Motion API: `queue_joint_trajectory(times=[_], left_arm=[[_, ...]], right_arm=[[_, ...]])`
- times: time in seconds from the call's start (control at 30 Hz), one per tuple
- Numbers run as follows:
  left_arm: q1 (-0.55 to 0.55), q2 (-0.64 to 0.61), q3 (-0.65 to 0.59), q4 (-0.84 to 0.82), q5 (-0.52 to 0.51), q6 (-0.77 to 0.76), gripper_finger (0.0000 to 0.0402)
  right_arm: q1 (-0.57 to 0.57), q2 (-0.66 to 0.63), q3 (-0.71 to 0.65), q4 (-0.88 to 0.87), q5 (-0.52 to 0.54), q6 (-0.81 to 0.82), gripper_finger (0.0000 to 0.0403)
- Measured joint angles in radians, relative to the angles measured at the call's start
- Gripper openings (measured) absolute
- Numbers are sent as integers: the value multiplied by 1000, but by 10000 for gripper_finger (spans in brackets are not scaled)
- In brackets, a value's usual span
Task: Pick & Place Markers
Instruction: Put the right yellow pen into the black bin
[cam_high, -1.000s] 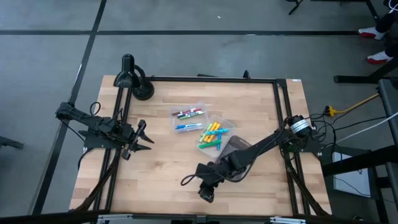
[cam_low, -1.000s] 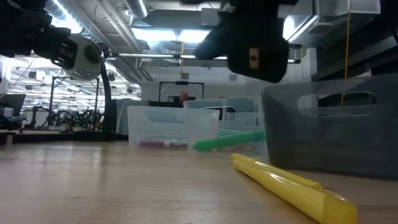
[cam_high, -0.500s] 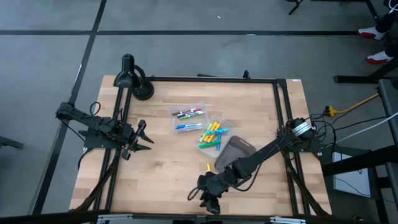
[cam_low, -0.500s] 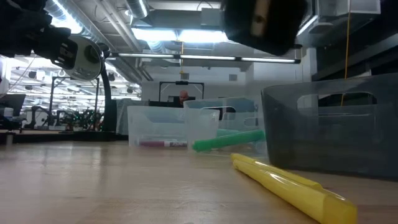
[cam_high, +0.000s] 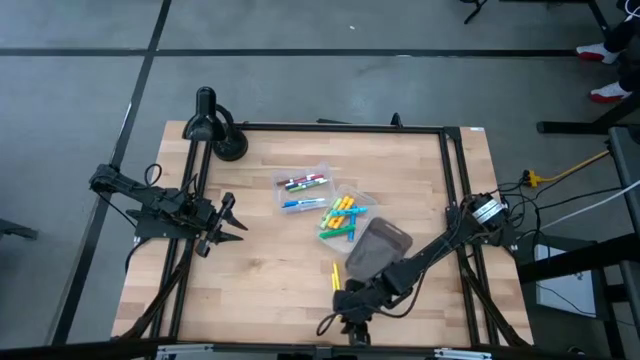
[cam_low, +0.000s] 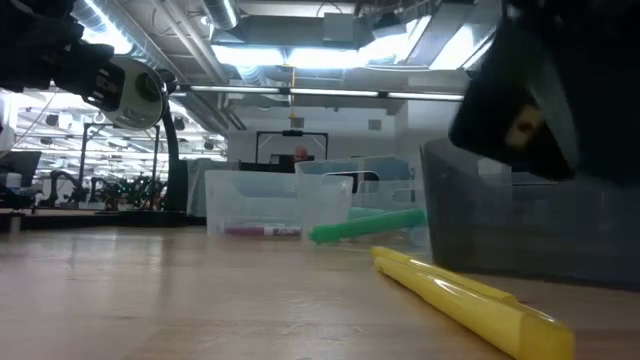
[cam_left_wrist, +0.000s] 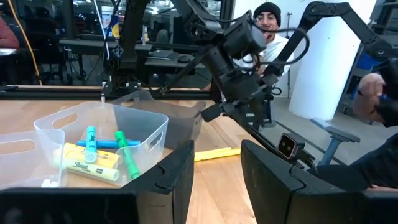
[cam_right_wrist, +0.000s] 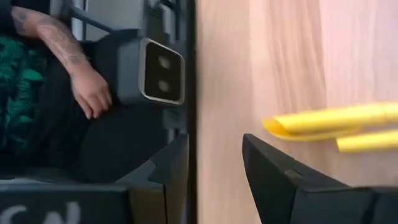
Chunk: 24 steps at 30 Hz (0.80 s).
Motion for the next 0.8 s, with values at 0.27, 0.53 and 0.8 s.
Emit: queue_joint_trajectory(times=[0.27,0.53,0.8], left_arm=[[0,0,0,0,0,0,128],[0,0,0,0,0,0,127],[0,0,0,1,1,0,128]], right_arm=[[-21,0,-39,-147,0,3,152],[-110,-16,-36,-427,-10,-33,151],[-185,-70,-33,-730,146,-6,152]])
